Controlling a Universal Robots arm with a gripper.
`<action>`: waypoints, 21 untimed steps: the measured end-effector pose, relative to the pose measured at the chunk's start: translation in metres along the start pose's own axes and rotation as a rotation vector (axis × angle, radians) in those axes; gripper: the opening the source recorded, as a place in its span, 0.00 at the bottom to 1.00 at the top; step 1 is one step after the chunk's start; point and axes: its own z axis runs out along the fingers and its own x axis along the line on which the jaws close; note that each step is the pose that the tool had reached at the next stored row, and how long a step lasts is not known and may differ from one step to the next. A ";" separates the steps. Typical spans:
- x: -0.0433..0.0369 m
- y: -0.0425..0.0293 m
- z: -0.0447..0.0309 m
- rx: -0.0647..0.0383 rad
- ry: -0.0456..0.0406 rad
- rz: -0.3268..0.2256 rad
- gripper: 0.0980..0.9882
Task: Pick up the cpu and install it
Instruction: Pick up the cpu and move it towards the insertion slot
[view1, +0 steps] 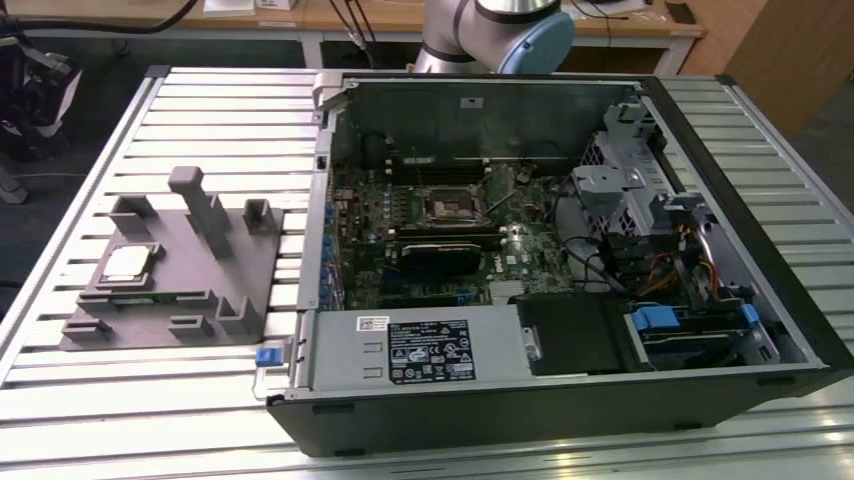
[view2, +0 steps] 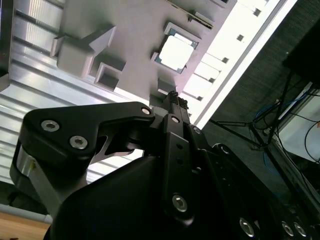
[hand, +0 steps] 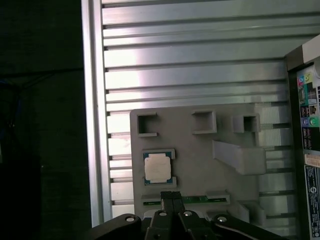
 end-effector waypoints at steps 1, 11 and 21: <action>0.0000 -0.0001 0.0003 0.000 0.0002 0.000 0.01; -0.0001 -0.0012 0.0048 0.000 0.0001 0.000 0.01; -0.0002 -0.0018 0.0098 0.000 0.0002 0.000 0.01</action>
